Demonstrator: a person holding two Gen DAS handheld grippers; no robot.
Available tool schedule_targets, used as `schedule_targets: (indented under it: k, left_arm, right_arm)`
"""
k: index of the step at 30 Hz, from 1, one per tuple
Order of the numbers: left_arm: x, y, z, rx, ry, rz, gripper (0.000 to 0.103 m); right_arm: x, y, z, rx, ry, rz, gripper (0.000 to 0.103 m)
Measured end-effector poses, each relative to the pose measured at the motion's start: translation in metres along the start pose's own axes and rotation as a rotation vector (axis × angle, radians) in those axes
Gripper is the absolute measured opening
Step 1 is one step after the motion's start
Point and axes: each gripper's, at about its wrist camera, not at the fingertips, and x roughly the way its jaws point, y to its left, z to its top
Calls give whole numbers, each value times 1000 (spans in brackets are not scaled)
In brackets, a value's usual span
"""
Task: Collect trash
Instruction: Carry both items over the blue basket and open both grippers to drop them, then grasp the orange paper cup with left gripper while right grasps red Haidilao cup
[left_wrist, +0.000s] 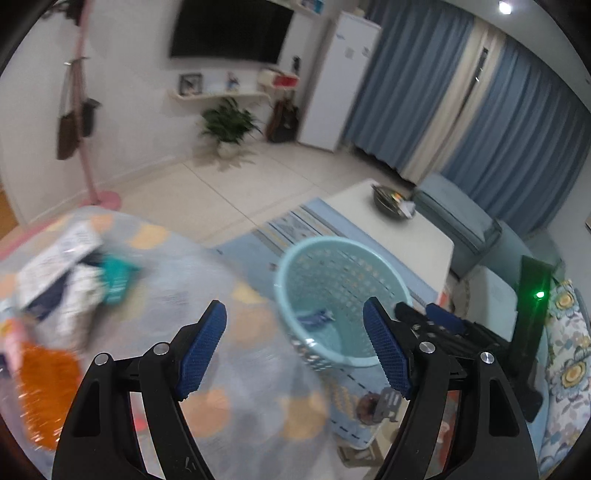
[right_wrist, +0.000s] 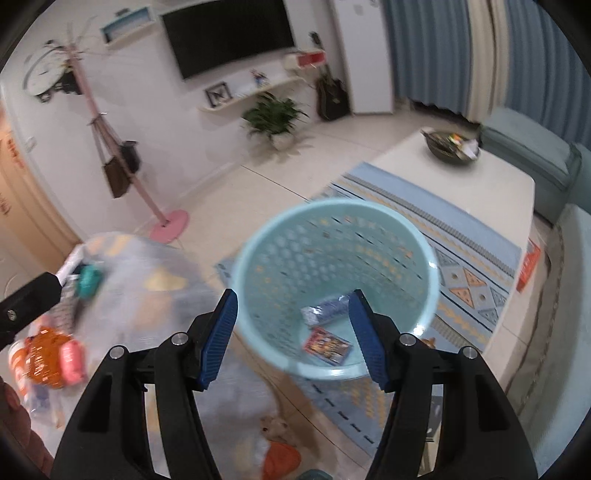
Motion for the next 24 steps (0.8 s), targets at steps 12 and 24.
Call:
schedule_targets:
  k: [12, 24]
  left_arm:
    - [-146, 107, -47, -170, -178, 280, 80]
    - [-195, 217, -116, -428, -178, 434, 80]
  right_arm:
    - [-63, 116, -45, -181, -35, 227, 68]
    - [-85, 174, -137, -330, 79, 349, 73]
